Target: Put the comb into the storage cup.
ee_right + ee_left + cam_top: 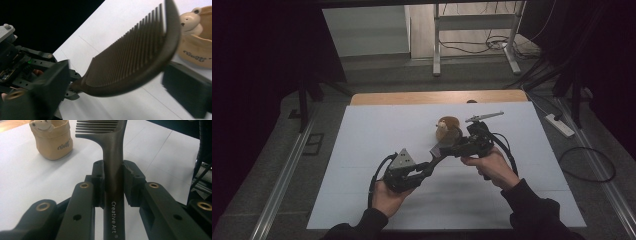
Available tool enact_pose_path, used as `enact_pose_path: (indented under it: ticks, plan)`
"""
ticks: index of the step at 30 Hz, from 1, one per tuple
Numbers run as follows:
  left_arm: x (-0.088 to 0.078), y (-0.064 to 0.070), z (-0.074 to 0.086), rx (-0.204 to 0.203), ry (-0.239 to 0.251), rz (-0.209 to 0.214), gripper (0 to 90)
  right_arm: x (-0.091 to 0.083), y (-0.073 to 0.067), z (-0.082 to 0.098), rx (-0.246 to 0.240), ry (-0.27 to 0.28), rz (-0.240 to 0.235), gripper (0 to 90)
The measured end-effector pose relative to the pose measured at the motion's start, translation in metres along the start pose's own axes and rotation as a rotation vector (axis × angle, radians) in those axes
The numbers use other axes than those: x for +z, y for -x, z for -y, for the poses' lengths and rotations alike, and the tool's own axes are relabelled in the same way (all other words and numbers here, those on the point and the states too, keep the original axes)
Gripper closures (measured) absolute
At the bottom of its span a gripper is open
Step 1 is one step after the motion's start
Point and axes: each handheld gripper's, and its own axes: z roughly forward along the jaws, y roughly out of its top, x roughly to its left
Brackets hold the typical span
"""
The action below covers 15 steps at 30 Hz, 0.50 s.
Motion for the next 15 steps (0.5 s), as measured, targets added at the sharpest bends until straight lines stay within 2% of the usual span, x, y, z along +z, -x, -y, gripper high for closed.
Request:
enact_pose_path:
  ticks: [4,6,10,15]
  plan:
    - [-0.0007,-0.0002,0.0007,-0.002,0.006,-0.01,71.9,-0.0052,0.001,0.0004,-0.005,0.029,-0.019,38.6]
    - [-0.0007,-0.0004,0.0009,-0.001,0.005,-0.01,71.9,-0.0076,0.0016,0.0004,-0.004,0.042,-0.03,45.9]
    - [-0.0007,-0.0001,0.0014,0.006,0.004,-0.018,71.9,-0.0098,0.004,0.0009,0.001,0.049,-0.054,56.5]
    - [-0.0005,0.0007,0.0018,0.013,0.013,-0.023,71.9,-0.0108,0.0059,0.0013,0.032,0.057,-0.09,66.5]
